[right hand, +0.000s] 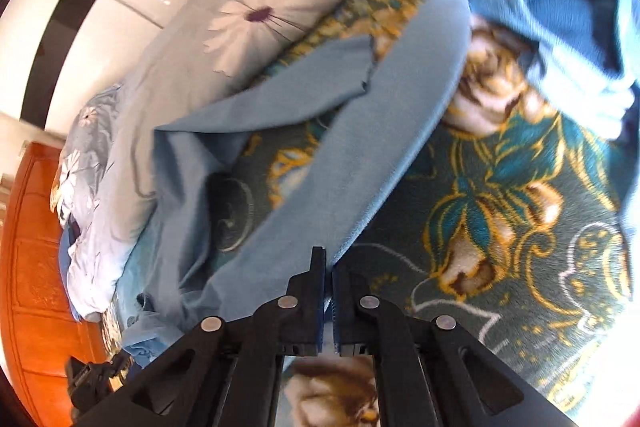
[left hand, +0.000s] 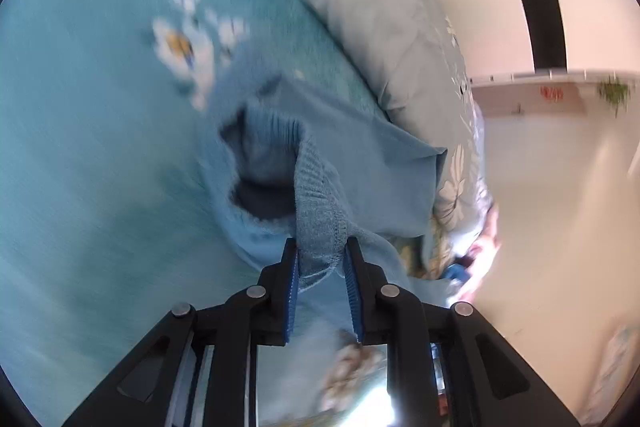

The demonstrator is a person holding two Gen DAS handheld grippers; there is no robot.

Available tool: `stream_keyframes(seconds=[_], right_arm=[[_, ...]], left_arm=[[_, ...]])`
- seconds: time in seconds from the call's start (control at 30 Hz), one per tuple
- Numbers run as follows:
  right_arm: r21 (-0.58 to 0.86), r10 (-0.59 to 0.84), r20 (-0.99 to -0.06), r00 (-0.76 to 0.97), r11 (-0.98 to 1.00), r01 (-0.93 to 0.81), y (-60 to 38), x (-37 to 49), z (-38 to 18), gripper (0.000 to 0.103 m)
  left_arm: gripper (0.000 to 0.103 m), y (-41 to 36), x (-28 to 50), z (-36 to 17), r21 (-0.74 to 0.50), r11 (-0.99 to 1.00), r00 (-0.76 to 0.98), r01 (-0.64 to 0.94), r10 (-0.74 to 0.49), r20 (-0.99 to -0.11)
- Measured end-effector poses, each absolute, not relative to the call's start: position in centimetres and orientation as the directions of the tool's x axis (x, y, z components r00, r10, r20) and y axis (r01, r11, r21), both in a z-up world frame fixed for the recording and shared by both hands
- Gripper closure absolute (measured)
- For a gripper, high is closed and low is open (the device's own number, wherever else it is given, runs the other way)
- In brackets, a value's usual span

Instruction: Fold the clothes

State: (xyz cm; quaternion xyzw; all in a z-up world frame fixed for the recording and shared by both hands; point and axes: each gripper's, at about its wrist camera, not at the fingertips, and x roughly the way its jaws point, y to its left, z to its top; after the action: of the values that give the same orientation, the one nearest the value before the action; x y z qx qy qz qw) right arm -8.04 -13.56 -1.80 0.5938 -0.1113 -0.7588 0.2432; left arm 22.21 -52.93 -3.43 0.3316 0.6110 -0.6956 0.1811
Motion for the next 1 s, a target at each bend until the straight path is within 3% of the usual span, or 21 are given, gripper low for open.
stream_keyframes(seconds=[0.3,0.67,1.0], right_arm=[[0.433,-0.500,-0.851,-0.163,-0.842,0.323,-13.5,0.4,2.9,0.100],[0.339,-0.339,-0.939,0.048,-0.898,0.280,-12.5,12.6,-5.3,0.100],[0.284,-0.281,-0.959,0.044,-0.934,0.214,-12.1,13.9,-7.8,0.097]], left_arm=[[0.081,-55.6,30.7,-1.3,-0.579,-0.373,-0.581,0.725,0.122,-0.805],[0.082,-54.5,41.4,-5.7,-0.457,-0.367,-0.441,0.810,0.132,-0.888],[0.082,-54.3,42.7,-7.8,-0.419,-0.414,-0.406,0.808,0.124,-0.905]])
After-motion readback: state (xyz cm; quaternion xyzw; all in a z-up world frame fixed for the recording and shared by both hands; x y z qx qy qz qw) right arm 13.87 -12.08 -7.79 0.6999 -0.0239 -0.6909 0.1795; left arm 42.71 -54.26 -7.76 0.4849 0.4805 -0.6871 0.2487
